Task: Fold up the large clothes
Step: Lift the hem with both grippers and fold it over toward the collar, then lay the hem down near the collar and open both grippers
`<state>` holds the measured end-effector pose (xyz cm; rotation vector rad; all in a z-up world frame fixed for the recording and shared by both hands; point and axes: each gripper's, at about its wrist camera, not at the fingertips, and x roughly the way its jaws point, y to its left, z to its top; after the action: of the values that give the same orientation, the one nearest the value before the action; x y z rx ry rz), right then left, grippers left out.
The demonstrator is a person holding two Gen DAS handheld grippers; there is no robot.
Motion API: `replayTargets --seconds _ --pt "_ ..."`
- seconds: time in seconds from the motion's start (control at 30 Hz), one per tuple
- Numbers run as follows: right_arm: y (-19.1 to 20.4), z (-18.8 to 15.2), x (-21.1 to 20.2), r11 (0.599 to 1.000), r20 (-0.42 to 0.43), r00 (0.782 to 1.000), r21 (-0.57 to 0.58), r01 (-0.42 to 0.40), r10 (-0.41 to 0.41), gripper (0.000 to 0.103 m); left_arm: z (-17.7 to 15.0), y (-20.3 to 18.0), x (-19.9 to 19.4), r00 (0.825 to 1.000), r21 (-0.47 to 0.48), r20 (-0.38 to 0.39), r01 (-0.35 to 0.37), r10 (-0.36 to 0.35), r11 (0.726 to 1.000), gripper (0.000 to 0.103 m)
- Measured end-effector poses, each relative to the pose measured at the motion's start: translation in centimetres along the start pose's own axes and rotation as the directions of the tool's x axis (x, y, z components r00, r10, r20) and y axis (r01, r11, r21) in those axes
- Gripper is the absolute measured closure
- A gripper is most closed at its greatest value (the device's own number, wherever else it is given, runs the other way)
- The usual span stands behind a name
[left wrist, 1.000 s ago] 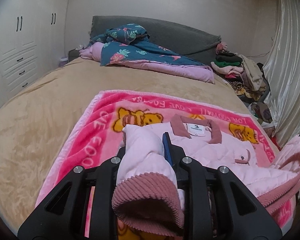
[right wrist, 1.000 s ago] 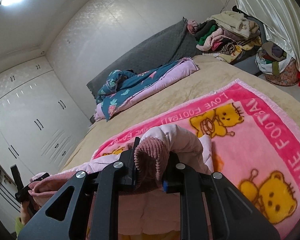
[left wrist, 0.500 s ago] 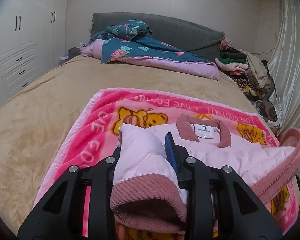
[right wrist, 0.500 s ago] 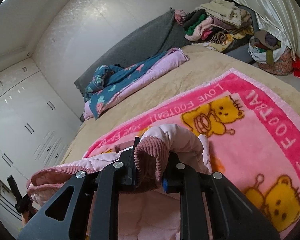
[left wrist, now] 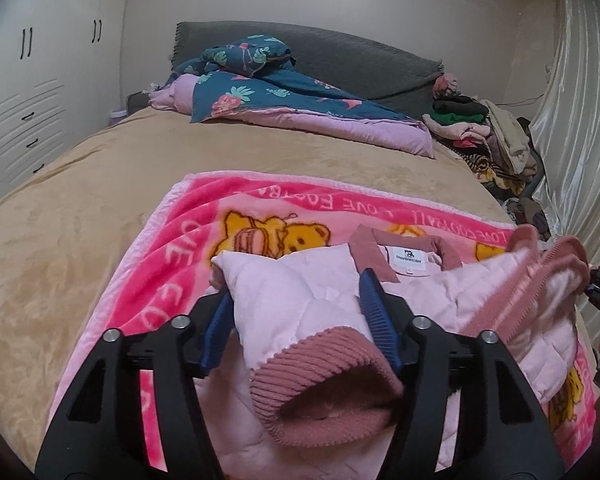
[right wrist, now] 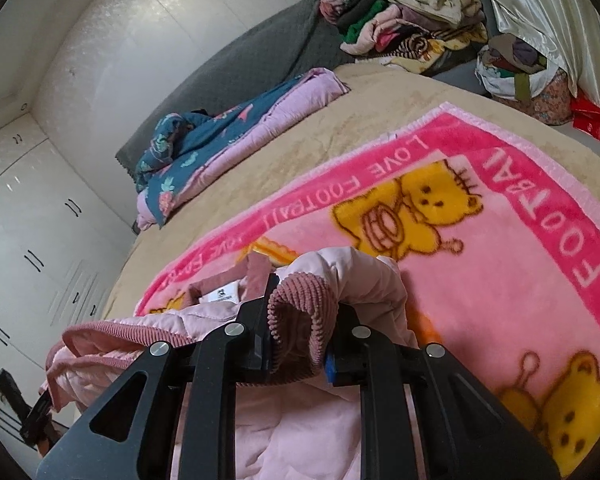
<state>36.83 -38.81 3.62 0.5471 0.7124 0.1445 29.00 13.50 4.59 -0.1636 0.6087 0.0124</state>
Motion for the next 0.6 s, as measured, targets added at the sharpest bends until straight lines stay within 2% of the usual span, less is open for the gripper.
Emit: replayTargets --seconds 0.2,0.27,0.4,0.47,0.53,0.6 --pt "-0.5 0.0 2.1 1.000 -0.025 0.999 0.012 0.024 -0.024 0.086 0.1 -0.3 0.4 1.000 0.004 0.012 0.016 -0.016 1.000 0.042" --pt "-0.7 0.0 2.6 1.000 -0.033 0.999 0.020 0.023 -0.022 0.085 0.2 -0.3 0.5 0.999 0.000 0.019 0.034 -0.034 0.999 0.035" --pt "-1.2 0.2 3.5 0.999 -0.060 0.998 0.027 0.016 -0.015 0.083 0.2 -0.6 0.2 0.998 0.011 0.045 0.044 -0.044 0.999 0.026" --pt "-1.4 0.2 3.6 0.999 -0.068 0.998 0.033 0.000 0.003 0.080 0.3 -0.9 -0.3 0.997 0.029 0.076 0.011 -0.013 1.000 0.014" --pt "-1.6 0.3 3.6 0.998 -0.076 0.996 0.049 -0.036 0.039 0.075 0.6 -0.9 -1.0 0.994 0.042 0.109 0.012 -0.016 0.999 0.014" --pt "-1.6 0.5 3.3 0.994 -0.076 0.993 0.065 -0.086 0.090 0.051 0.7 -0.9 -1.6 0.993 0.034 0.117 0.021 -0.025 0.999 0.014"
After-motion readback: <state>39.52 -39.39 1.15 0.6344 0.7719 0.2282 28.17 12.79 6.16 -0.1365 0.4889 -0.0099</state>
